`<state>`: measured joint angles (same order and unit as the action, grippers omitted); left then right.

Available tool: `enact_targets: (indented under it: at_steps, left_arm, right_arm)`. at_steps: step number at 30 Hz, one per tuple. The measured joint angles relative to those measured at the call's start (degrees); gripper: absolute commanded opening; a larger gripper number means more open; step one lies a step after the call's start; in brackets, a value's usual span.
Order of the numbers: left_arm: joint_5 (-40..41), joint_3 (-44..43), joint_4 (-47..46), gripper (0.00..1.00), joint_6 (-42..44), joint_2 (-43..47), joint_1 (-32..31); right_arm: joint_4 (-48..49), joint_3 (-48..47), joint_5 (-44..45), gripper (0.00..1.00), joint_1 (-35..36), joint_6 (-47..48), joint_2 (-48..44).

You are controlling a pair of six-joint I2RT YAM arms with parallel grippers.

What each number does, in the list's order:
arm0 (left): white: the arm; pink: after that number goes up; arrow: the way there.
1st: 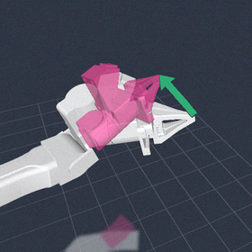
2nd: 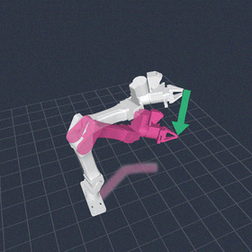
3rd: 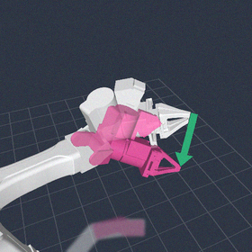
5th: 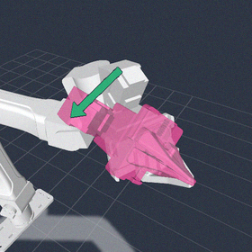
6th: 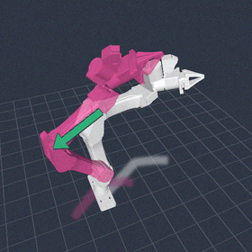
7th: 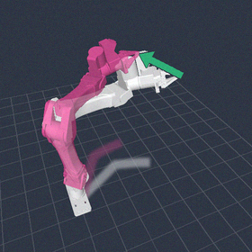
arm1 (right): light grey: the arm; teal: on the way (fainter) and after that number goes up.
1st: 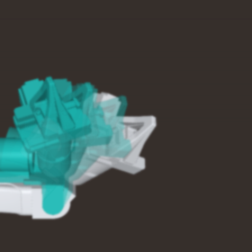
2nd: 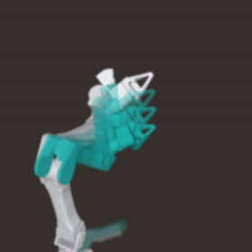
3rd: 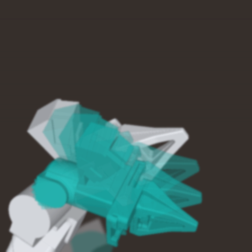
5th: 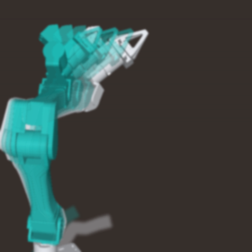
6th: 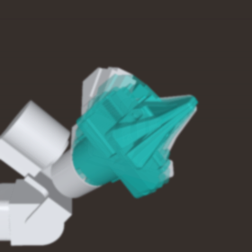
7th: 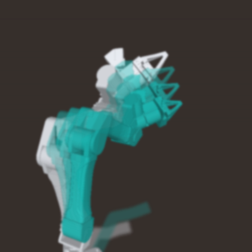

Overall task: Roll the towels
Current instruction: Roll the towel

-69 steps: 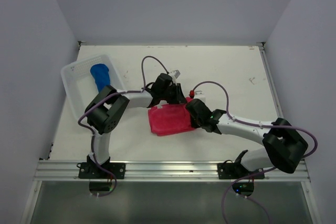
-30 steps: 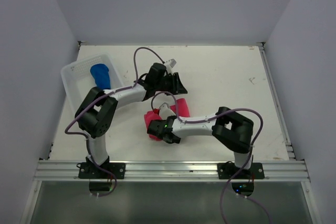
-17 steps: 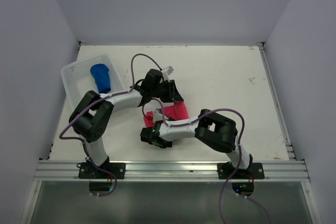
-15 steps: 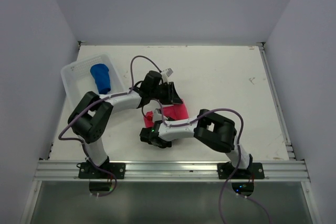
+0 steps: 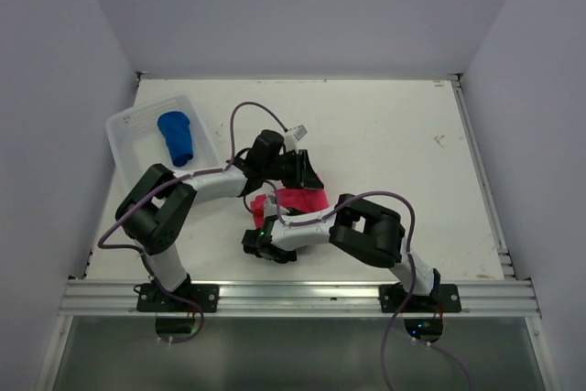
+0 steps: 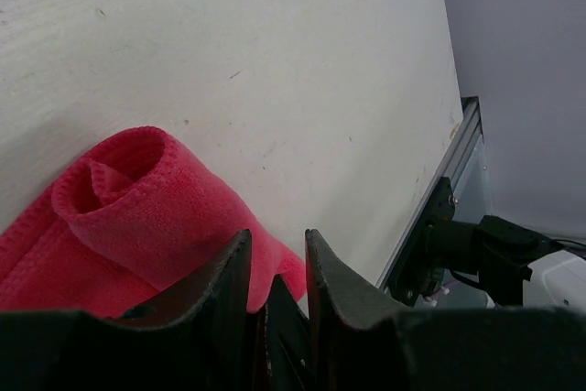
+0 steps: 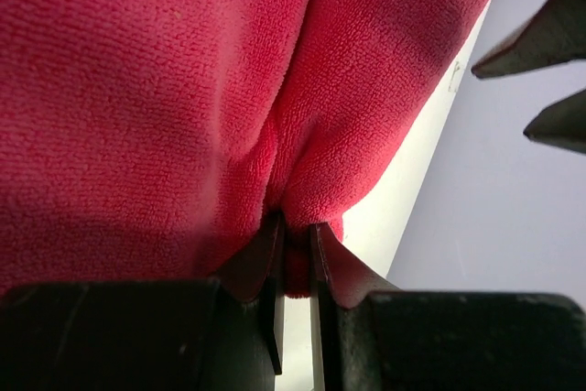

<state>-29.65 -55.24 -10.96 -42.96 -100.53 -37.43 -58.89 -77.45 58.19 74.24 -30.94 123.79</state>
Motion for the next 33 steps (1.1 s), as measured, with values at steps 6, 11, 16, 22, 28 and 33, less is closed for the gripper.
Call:
enact_targets:
  at_steps: [6, 11, 16, 22, 28, 33]
  left_arm:
    - [-3.39, 1.14, -3.37, 0.36, -0.09, 0.20, -0.35]
    - [-5.38, 1.31, -4.87, 0.35, 0.09, -0.02, -0.50]
    - [-8.70, 6.29, -12.13, 0.35, -2.67, -0.96, 0.28]
    - [-10.03, 8.50, -15.32, 0.34, -4.57, -5.14, 1.49]
    - [-10.01, 8.20, -15.45, 0.33, -4.35, -5.64, 1.46]
    - [-9.05, 7.34, -13.33, 0.31, -3.17, -5.64, 1.42]
  right_arm:
    - [-0.20, -0.15, 0.76, 0.00, 0.15, 0.72, 0.63]
    - [-0.76, -0.68, 1.07, 0.00, 0.28, 1.11, 1.46]
    - [-0.48, -0.33, 1.31, 0.00, 0.44, 2.34, 1.51]
    - [2.54, 2.10, 1.84, 0.00, 0.70, 2.73, -0.37]
    - [4.55, 3.58, 1.09, 0.00, 0.52, 2.78, -2.12]
    - [6.64, 5.38, 0.96, 0.09, 0.39, 2.32, -3.89]
